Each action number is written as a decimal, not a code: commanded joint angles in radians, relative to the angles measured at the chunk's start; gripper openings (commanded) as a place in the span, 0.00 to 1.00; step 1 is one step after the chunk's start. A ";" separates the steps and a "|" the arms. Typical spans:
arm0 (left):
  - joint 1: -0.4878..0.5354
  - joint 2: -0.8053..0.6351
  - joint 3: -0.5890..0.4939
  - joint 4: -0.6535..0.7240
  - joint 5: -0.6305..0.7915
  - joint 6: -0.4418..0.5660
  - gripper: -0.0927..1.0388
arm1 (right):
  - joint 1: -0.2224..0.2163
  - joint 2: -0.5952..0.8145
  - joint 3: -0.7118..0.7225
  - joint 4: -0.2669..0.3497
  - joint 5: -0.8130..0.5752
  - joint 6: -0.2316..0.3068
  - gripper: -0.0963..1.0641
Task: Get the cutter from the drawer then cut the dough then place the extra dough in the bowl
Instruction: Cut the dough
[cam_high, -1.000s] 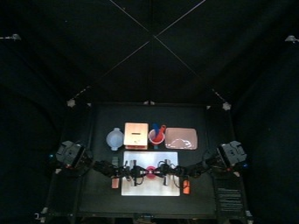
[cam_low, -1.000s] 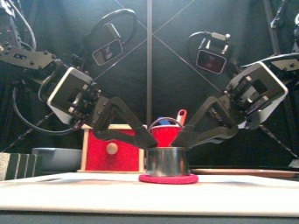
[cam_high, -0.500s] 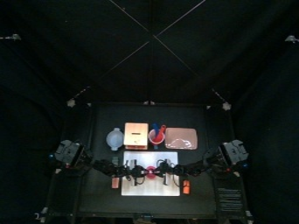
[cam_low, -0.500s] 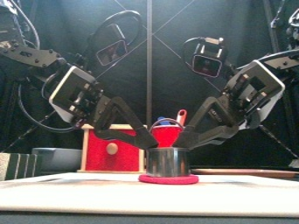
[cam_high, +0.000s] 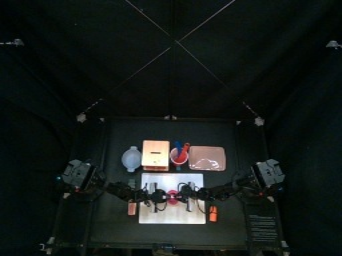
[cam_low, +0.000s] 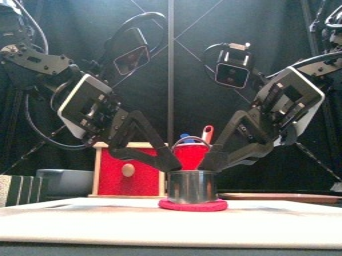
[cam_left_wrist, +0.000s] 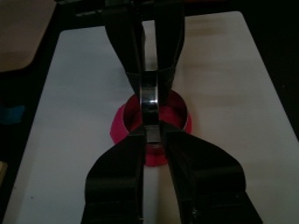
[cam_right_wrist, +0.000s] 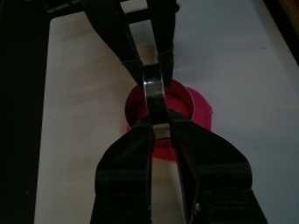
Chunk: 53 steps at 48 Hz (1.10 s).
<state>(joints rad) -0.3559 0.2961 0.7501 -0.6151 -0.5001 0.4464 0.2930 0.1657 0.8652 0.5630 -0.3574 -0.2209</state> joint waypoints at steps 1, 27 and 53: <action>-0.037 0.028 -0.012 0.011 0.048 -0.003 0.59 | 0.011 0.023 0.011 0.003 0.054 0.009 0.47; -0.075 0.067 -0.020 -0.032 0.060 -0.005 0.59 | 0.014 0.077 -0.020 0.012 0.100 0.012 0.47; -0.120 0.103 -0.023 -0.112 0.071 -0.006 0.59 | 0.017 0.104 -0.035 0.034 0.141 0.012 0.47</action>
<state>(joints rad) -0.3942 0.3421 0.7240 -0.7240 -0.4985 0.4464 0.2930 0.1902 0.8268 0.5860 -0.2807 -0.2209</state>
